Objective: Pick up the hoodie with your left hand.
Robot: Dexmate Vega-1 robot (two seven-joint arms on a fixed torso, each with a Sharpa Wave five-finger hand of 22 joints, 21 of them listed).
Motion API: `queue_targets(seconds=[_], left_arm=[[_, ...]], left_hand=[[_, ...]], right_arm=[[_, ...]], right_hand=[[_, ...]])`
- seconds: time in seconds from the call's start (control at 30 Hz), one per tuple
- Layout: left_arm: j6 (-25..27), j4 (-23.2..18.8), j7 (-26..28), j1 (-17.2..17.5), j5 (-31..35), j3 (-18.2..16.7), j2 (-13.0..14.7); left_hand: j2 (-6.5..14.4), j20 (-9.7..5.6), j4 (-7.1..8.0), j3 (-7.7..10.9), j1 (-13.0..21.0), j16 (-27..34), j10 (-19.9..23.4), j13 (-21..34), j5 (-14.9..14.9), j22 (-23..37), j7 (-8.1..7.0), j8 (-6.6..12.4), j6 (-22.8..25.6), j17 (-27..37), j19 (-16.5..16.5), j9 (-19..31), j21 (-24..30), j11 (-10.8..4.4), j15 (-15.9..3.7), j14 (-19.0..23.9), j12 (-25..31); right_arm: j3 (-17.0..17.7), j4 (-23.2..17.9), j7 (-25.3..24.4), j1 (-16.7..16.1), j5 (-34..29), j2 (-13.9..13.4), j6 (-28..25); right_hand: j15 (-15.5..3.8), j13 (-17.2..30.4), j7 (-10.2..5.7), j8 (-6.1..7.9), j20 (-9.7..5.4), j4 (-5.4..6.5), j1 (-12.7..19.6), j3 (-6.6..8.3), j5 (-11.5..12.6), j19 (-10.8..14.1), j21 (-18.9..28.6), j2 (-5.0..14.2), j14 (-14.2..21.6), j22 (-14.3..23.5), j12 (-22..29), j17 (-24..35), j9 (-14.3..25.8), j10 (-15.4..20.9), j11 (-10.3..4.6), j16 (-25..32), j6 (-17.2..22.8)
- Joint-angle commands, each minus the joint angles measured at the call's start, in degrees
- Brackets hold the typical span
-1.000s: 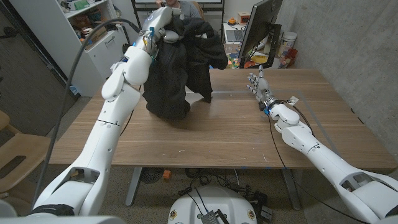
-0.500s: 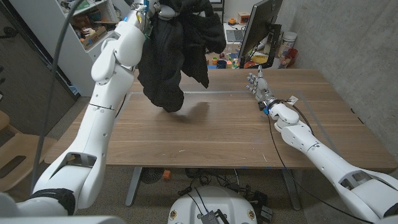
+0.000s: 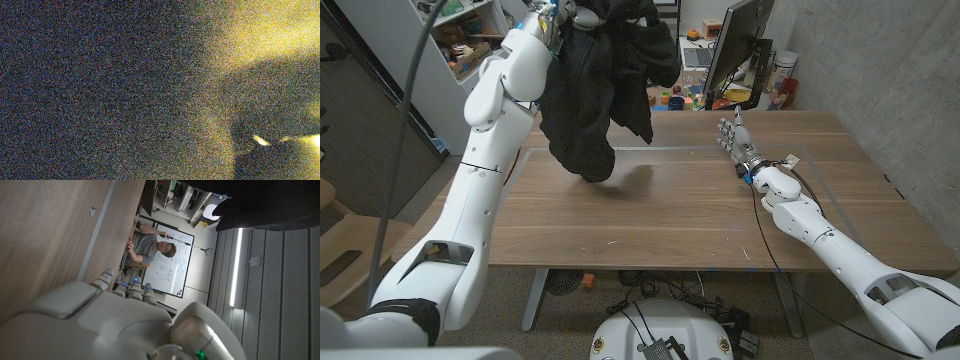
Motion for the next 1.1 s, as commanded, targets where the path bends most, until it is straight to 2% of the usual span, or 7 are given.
queue_targets(seconds=[0.03,0.33,0.83,1.1], left_arm=[[1.02,0.55,-2.07,-0.16,0.71,0.80,0.75],[0.85,0.79,-1.96,-0.14,1.44,1.35,1.14],[0.04,1.98,-1.32,-0.12,1.76,2.09,1.33],[0.65,1.74,-2.11,-0.42,2.58,2.47,1.50]], left_hand=[[3.32,-4.49,-0.46,8.54,2.80,-0.03,3.45,0.30,-0.40,-0.88,-0.03,0.41,0.58,0.14,-0.55,0.11,0.53,-0.78,-0.25,1.18,4.23],[3.05,-4.49,-0.52,9.97,2.25,-0.15,3.70,0.29,-0.89,-2.51,0.00,0.45,0.72,0.13,-0.74,0.14,1.35,-0.77,-0.24,1.51,4.21],[2.86,-4.51,-0.53,10.66,1.78,-0.16,3.86,0.30,-1.44,-4.19,0.04,0.51,0.62,0.09,-0.51,0.22,1.95,-0.75,-0.23,1.79,4.21],[2.39,-4.51,-0.64,12.19,1.65,-0.43,4.28,0.35,-0.92,-4.87,-0.03,0.56,0.59,0.08,-0.88,0.23,1.93,-0.77,-0.20,1.57,4.29]], right_arm=[[0.14,-0.60,-0.36,-0.20,-0.13,-0.39,-0.49],[0.66,-1.02,-0.95,-0.71,0.20,-0.70,-0.60],[0.92,-1.76,-1.38,-0.95,-0.01,-1.46,-0.74],[1.25,-2.13,-1.38,-1.02,0.35,-1.98,-1.07]], right_hand=[[0.07,0.33,-0.02,0.38,0.44,-0.04,-0.07,-0.12,0.13,-0.29,0.29,1.75,-0.72,0.24,0.16,0.32,0.15,0.33,0.22,0.32,-0.56],[0.08,0.33,0.00,0.38,0.40,-0.03,-0.07,-0.11,0.12,-0.25,0.32,1.75,-0.71,0.24,0.15,0.32,0.15,0.35,0.19,0.33,-0.57],[0.16,0.33,0.01,0.37,0.26,-0.03,-0.07,-0.09,0.11,-0.38,0.28,1.75,-1.08,0.24,0.16,0.32,0.15,0.37,0.23,0.20,-0.60],[0.26,0.33,0.03,0.35,0.49,-0.02,-0.09,-0.09,0.10,-0.93,0.08,1.75,-1.41,0.24,0.10,0.33,0.15,0.25,0.19,0.11,-0.65]])
